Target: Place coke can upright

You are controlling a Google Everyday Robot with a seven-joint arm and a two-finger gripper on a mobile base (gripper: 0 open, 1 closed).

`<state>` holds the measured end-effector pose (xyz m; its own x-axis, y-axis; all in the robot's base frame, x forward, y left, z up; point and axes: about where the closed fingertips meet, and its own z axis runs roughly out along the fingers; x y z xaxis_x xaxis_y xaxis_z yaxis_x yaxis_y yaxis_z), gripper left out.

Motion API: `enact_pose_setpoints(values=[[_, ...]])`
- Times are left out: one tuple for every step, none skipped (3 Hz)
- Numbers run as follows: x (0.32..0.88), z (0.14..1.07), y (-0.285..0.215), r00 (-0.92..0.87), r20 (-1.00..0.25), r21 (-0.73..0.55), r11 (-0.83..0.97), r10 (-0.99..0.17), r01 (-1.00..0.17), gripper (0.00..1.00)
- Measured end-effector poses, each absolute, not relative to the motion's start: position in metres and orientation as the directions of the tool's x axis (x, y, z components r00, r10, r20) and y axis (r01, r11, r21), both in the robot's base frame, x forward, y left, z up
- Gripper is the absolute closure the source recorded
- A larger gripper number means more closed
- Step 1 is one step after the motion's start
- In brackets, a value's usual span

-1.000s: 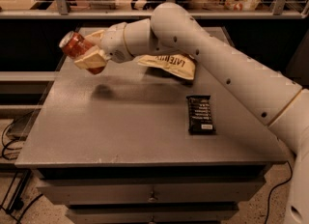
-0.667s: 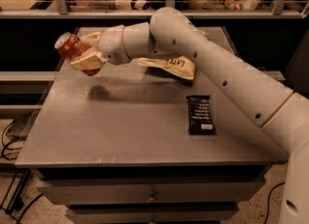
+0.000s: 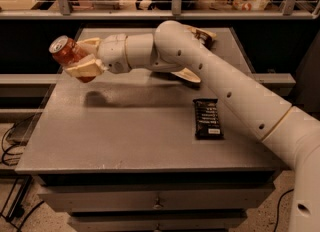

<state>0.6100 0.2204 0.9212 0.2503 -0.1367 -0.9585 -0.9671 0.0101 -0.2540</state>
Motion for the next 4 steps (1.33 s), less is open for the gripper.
enact_pose_setpoints(values=[[0.605, 0.915, 0.221, 0.242, -0.965, -0.246, 0.022, -0.098, -0.969, 0.82], [0.601, 0.906, 0.22, 0.214, -0.974, -0.217, 0.042, -0.072, -0.975, 0.59], [0.598, 0.896, 0.218, 0.179, -0.982, -0.183, 0.066, -0.056, -0.981, 0.36], [0.594, 0.885, 0.214, 0.141, -0.989, -0.145, 0.098, -0.051, -0.984, 0.13]])
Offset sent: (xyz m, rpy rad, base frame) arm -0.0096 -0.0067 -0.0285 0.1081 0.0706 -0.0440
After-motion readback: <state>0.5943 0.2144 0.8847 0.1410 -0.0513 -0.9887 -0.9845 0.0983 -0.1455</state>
